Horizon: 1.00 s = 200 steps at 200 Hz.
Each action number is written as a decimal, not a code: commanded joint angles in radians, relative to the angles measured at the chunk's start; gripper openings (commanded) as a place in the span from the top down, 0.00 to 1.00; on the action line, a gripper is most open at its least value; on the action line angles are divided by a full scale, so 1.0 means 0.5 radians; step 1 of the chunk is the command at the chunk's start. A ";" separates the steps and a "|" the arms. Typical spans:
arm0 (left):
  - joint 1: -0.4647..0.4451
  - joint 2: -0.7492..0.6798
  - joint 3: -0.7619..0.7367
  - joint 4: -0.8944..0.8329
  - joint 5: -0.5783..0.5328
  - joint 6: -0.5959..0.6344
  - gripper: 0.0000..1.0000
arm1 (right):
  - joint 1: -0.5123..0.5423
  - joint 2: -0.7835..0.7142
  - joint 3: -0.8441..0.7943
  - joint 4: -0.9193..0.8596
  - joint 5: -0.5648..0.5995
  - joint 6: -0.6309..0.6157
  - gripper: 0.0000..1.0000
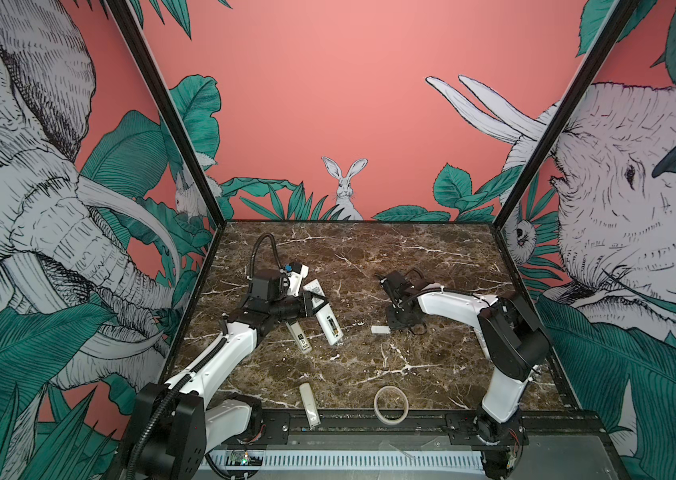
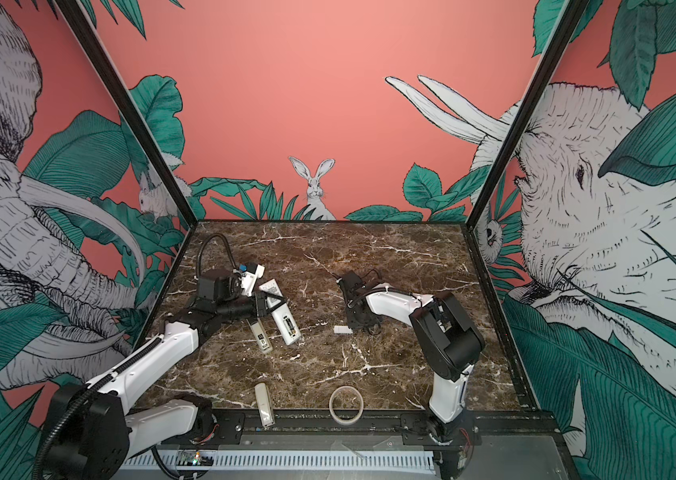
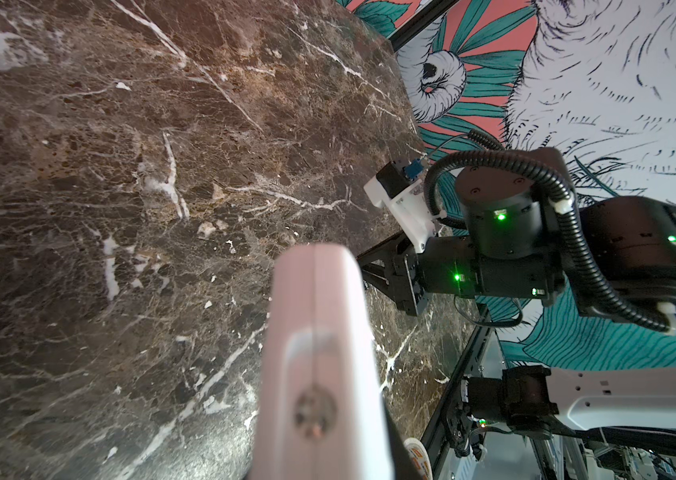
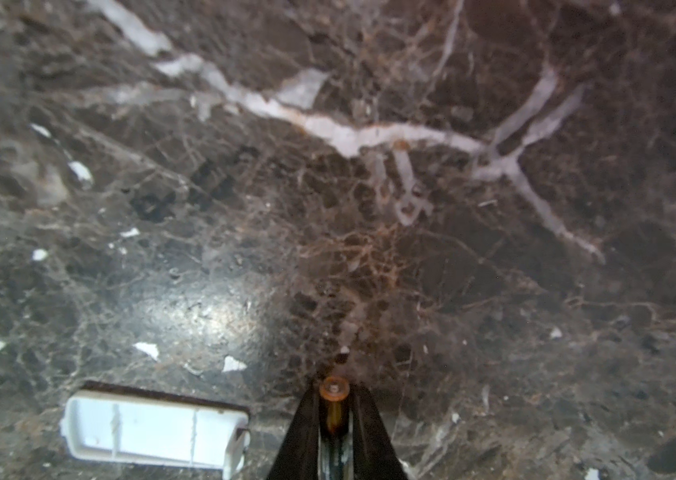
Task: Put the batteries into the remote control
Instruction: 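Move the right gripper over the second AA battery and close on it, then carry the second battery with the right gripper toward the remote's compartment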
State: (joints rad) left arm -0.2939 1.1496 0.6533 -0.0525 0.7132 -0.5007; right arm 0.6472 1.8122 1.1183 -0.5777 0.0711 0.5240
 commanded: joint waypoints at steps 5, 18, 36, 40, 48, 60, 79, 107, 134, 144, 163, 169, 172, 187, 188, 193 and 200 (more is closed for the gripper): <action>-0.004 -0.030 -0.015 0.022 0.011 0.010 1.00 | -0.004 -0.004 0.016 0.014 -0.027 -0.059 0.84; -0.004 -0.023 -0.012 0.022 0.013 0.005 1.00 | -0.004 -0.056 -0.011 0.048 -0.049 -0.083 0.84; -0.003 -0.007 -0.006 0.022 0.028 0.001 1.00 | -0.003 -0.121 -0.027 0.079 -0.072 -0.136 0.84; -0.004 -0.004 -0.004 0.022 0.034 0.001 1.00 | -0.003 -0.138 -0.030 0.087 -0.079 -0.147 0.84; -0.004 0.000 0.000 0.025 0.042 0.001 1.00 | -0.003 -0.170 -0.042 0.109 -0.092 -0.165 0.84; -0.004 0.009 0.003 0.028 0.047 -0.006 1.00 | 0.000 -0.226 -0.064 0.149 -0.133 -0.199 0.84; -0.004 0.020 0.013 0.030 0.052 -0.011 1.00 | 0.016 -0.335 -0.106 0.237 -0.207 -0.258 0.84; -0.004 0.032 0.010 0.051 0.068 -0.030 1.00 | 0.052 -0.407 -0.143 0.283 -0.191 -0.289 0.81; -0.003 0.020 0.007 0.050 0.070 -0.035 1.00 | 0.051 -0.442 -0.147 0.197 -0.105 -0.279 0.75; -0.002 0.020 0.007 0.047 0.068 -0.036 1.00 | 0.049 -0.397 -0.144 0.164 -0.058 -0.271 0.70; -0.003 0.020 0.013 0.043 0.073 -0.033 1.00 | 0.047 -0.320 -0.133 0.110 0.001 -0.257 0.63; -0.004 0.020 0.013 0.041 0.071 -0.033 1.00 | 0.045 -0.302 -0.134 0.109 0.012 -0.255 0.61; -0.004 0.021 0.013 0.040 0.074 -0.032 1.00 | 0.045 -0.291 -0.135 0.110 0.015 -0.256 0.61; -0.004 0.020 0.016 0.039 0.070 -0.029 1.00 | 0.041 -0.242 -0.133 0.126 -0.002 -0.252 0.58; -0.004 0.020 0.016 0.038 0.070 -0.029 1.00 | 0.040 -0.237 -0.131 0.127 -0.003 -0.251 0.58; -0.003 0.023 0.016 0.040 0.071 -0.029 1.00 | 0.040 -0.220 -0.130 0.131 -0.009 -0.255 0.58; -0.004 0.024 0.018 0.038 0.067 -0.029 1.00 | 0.040 -0.191 -0.126 0.136 -0.016 -0.255 0.58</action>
State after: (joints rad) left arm -0.2939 1.1706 0.6533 -0.0525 0.7254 -0.5125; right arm 0.6685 1.6798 1.0554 -0.4938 0.0452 0.3931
